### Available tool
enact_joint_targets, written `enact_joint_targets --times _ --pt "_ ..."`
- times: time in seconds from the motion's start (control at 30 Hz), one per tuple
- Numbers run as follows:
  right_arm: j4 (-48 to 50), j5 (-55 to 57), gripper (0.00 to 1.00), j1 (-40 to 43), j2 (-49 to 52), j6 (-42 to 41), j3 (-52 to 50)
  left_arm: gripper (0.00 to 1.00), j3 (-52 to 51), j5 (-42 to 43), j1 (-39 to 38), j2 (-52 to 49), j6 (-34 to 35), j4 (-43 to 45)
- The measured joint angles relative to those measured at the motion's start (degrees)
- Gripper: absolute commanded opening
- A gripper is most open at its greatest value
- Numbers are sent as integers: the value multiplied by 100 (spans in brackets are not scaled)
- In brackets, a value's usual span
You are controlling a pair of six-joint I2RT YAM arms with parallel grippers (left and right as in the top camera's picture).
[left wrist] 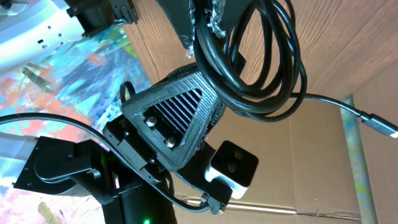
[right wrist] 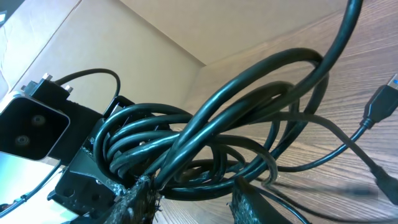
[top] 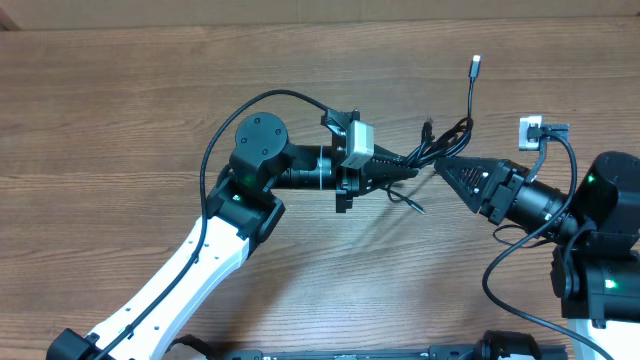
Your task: Untangle cables
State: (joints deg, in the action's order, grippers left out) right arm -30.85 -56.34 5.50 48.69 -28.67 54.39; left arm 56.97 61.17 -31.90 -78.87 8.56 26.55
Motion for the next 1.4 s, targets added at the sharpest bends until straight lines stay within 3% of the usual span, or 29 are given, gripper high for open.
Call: enact_joint_targets --times 0.17,1.07,1.4 --pt "2 0 41 -2 2 -7 0 4 0 -59 -76 0 2 0" --pt "-4 -28 42 2 186 -116 0 4 2 -210 -413 0 -4 26" --pt "-4 -39 7 2 205 -122 0 4 2 -214 -431 0 -304 -251"
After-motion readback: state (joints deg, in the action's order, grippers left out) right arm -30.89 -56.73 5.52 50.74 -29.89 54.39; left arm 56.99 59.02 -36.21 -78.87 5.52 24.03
